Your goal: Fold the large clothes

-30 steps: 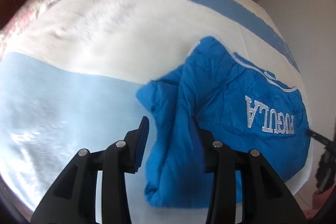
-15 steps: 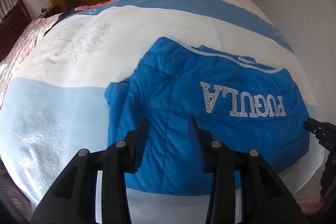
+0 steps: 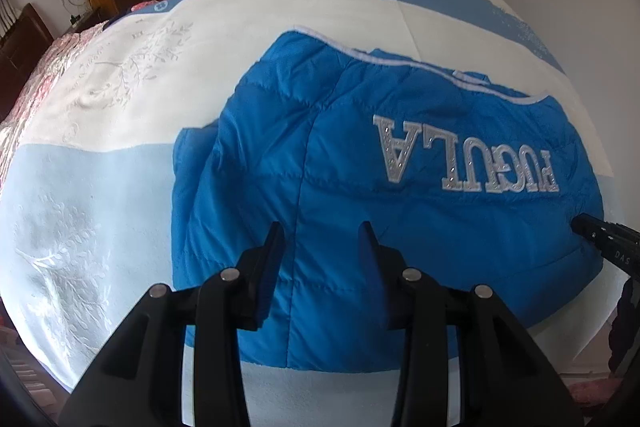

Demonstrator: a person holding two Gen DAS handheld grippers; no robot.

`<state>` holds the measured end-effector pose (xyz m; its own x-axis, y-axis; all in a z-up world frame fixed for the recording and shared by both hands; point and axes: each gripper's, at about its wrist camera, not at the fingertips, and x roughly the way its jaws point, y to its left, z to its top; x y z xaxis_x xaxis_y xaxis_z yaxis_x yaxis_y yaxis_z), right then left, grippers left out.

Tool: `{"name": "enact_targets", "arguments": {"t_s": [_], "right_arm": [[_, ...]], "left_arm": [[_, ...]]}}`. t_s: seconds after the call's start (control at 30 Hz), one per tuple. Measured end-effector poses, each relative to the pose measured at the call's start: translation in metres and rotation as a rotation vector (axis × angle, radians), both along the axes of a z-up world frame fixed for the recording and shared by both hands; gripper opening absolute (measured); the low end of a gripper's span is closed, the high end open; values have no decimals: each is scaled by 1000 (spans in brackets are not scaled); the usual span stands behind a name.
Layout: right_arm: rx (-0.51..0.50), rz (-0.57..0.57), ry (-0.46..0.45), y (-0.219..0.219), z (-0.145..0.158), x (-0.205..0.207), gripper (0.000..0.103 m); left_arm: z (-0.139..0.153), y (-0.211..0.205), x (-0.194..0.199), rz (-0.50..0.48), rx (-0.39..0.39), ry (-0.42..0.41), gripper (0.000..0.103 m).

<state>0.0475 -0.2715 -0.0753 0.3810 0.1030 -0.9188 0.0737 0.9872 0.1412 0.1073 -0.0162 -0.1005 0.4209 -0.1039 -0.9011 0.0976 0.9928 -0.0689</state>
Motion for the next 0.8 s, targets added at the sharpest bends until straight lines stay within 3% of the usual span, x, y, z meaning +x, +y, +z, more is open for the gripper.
{"name": "enact_targets", "arguments": {"t_s": [0.6,0.8], "right_arm": [[46,-11,-25,-7,-24,-4,23],[65,-16,-18,-10,-24,-5,23]], "left_arm": [[-10,0,-9,9,12,15,38],[5,15,-25,54,15,12,47]]}}
